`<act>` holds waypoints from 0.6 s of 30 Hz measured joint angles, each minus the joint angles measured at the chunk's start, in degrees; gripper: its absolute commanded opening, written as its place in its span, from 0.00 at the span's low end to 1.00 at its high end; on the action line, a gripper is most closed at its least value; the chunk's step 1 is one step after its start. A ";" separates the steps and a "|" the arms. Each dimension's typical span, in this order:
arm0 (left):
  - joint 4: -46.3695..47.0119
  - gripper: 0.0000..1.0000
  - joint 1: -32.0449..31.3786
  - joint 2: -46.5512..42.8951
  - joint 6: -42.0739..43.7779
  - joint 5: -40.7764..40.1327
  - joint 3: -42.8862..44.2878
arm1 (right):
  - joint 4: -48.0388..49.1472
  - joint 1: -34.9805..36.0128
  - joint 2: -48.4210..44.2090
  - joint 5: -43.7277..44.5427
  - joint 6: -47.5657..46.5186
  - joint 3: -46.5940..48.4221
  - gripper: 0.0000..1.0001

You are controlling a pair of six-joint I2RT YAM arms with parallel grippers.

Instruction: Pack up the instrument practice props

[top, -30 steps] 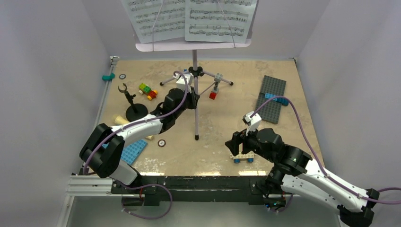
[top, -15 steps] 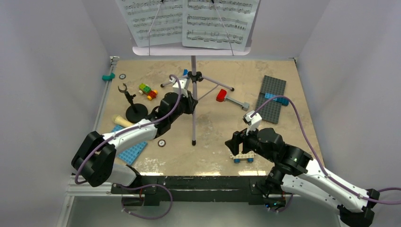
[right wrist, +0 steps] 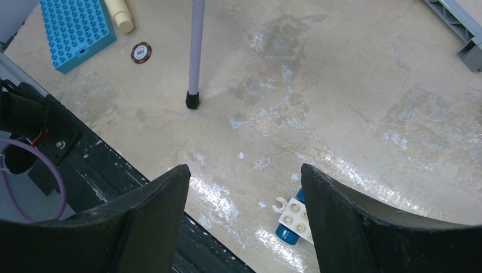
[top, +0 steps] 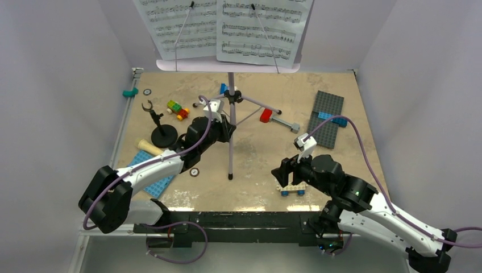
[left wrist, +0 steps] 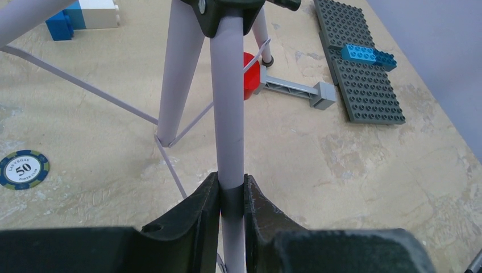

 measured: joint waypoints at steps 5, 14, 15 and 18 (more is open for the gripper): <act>-0.42 0.00 0.00 -4.35 -0.66 1.86 -3.50 | -0.07 0.00 -0.98 0.13 0.02 0.00 0.76; -1.20 0.20 -0.04 -7.17 -1.14 3.56 -5.51 | -0.09 0.00 -0.90 0.35 0.02 0.00 0.77; -1.22 0.36 -0.04 -7.17 -1.38 3.58 -5.51 | -0.11 0.00 -0.90 0.48 0.04 0.00 0.78; -2.32 0.55 -0.09 -7.28 -2.60 4.33 -5.44 | -0.76 0.00 -1.09 1.66 0.39 0.28 0.79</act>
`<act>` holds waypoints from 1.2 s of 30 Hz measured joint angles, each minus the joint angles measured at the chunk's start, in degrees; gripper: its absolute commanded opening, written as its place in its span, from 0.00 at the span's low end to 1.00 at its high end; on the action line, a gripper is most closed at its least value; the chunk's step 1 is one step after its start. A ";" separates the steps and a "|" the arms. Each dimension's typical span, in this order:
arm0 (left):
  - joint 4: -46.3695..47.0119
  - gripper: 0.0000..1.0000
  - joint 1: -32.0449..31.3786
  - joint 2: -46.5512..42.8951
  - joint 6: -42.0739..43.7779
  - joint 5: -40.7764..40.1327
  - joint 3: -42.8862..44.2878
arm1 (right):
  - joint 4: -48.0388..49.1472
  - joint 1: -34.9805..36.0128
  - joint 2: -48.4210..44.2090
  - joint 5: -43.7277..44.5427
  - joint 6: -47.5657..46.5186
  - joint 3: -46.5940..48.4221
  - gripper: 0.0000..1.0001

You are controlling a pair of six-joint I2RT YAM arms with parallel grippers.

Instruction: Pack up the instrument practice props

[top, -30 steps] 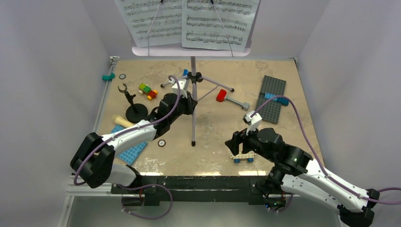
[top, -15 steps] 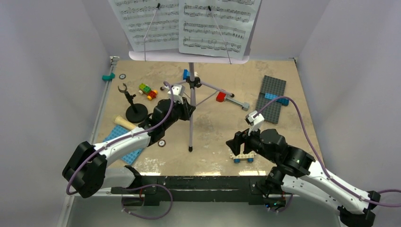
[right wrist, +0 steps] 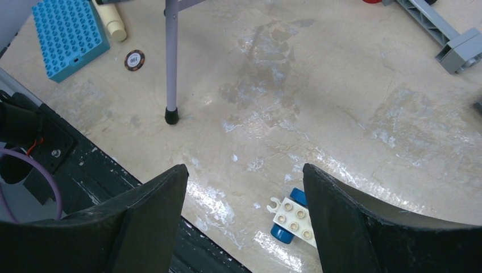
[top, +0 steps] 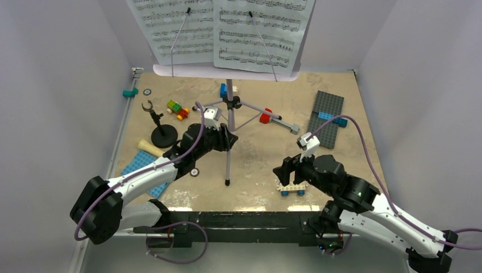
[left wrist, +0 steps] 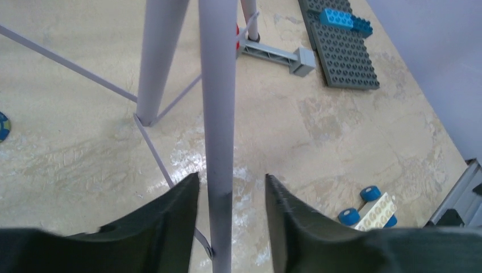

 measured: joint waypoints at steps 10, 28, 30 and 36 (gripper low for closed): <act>-6.03 0.84 -0.70 -7.26 -3.87 1.27 0.57 | -1.81 0.00 -4.09 4.31 -0.87 8.02 0.81; -5.53 0.97 -0.63 -26.58 -10.51 9.11 2.93 | 9.09 -13.18 11.61 -2.19 -10.27 43.28 0.79; -5.42 0.96 -0.66 -27.10 -10.97 12.57 3.91 | 9.92 -17.86 13.88 -6.71 -8.68 45.70 0.77; -5.84 0.97 -0.66 -28.11 -12.41 17.11 8.76 | 12.15 -24.37 18.93 -17.20 -5.46 48.54 0.72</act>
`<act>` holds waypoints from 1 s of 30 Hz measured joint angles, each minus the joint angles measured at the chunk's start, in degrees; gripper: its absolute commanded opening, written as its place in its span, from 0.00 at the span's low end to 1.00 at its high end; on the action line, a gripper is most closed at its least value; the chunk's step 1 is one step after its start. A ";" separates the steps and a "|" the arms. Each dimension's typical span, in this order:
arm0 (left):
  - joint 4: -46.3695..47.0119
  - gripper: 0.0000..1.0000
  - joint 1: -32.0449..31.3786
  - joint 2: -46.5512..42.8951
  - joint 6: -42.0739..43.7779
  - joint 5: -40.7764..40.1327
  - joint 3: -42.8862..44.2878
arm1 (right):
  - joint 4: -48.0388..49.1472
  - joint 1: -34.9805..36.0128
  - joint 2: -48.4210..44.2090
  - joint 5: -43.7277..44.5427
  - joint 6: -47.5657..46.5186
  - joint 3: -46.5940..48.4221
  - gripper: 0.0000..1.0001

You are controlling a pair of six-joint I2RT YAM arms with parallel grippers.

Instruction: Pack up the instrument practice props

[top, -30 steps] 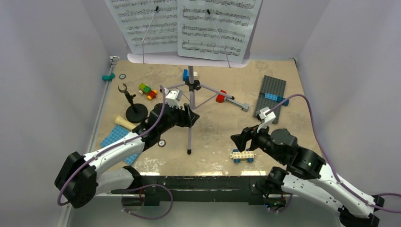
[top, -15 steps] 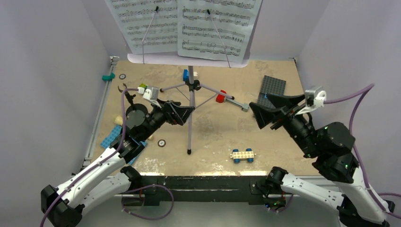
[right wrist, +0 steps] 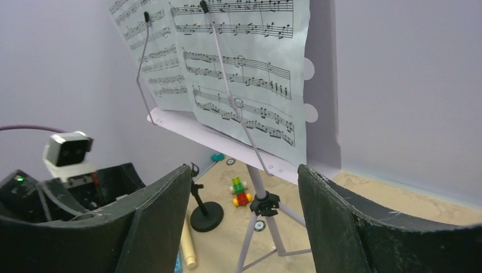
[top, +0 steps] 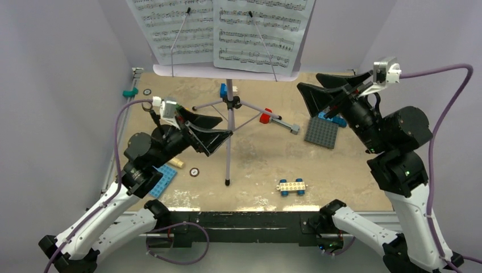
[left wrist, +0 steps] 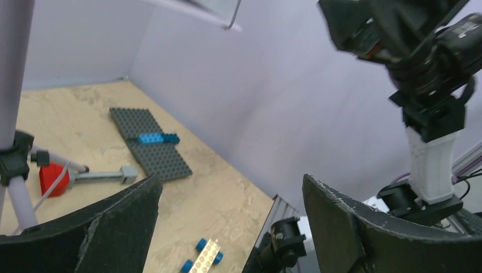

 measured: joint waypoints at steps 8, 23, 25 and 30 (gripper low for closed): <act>0.63 1.00 0.00 -0.02 -0.70 -2.82 9.44 | 4.76 -3.26 5.46 -5.03 1.09 -0.76 0.70; 3.45 1.00 0.00 9.73 -3.69 2.99 24.87 | 7.32 -4.28 10.19 -5.25 -0.81 -0.63 0.61; 4.50 1.00 0.00 11.47 -4.07 4.11 26.27 | 8.17 -4.48 10.08 -5.27 -0.90 -0.63 0.58; 4.02 1.00 0.00 17.62 -4.98 5.95 31.78 | 8.94 -4.63 10.91 -5.35 -0.92 -0.57 0.53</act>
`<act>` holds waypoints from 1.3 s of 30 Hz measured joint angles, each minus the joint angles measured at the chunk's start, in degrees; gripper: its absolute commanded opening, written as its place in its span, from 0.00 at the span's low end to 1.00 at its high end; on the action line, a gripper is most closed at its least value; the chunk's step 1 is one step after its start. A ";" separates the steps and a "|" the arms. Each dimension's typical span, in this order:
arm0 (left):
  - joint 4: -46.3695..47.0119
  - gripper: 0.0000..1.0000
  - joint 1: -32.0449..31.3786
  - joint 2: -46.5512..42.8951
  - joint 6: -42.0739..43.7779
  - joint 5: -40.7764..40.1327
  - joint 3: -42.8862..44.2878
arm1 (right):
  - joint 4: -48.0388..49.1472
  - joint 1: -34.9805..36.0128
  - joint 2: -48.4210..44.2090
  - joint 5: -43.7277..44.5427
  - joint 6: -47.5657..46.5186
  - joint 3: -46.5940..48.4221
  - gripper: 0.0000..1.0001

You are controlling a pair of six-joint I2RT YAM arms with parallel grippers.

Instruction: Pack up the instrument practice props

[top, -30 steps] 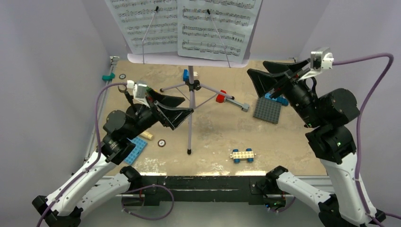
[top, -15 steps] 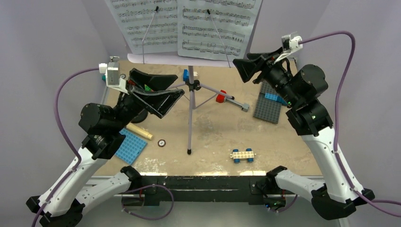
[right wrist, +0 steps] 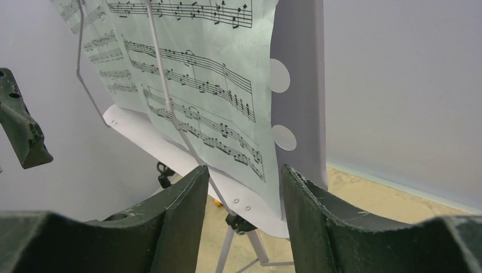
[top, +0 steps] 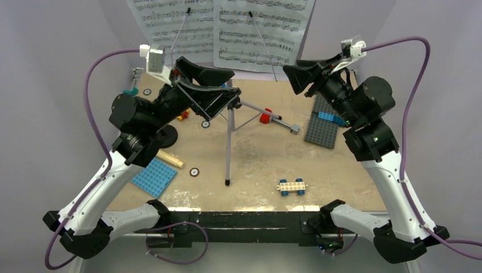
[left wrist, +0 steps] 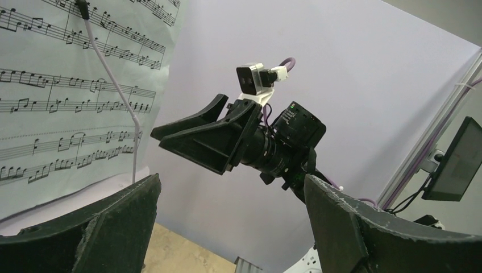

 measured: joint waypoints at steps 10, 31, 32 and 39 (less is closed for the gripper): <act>-0.79 0.96 0.00 6.64 -0.15 0.94 4.24 | 0.50 -0.22 1.99 -0.20 0.22 -0.07 0.38; 6.56 0.84 0.00 18.21 -0.09 -2.64 10.43 | 1.84 -0.26 3.10 -0.44 0.09 -0.04 0.00; 6.78 0.83 0.00 18.84 -0.07 -2.95 10.75 | 1.92 -0.26 3.10 -0.44 0.07 -0.04 0.00; 7.34 0.73 0.00 22.10 0.02 -4.50 12.87 | 2.10 -0.26 3.06 -0.59 0.02 -0.04 0.00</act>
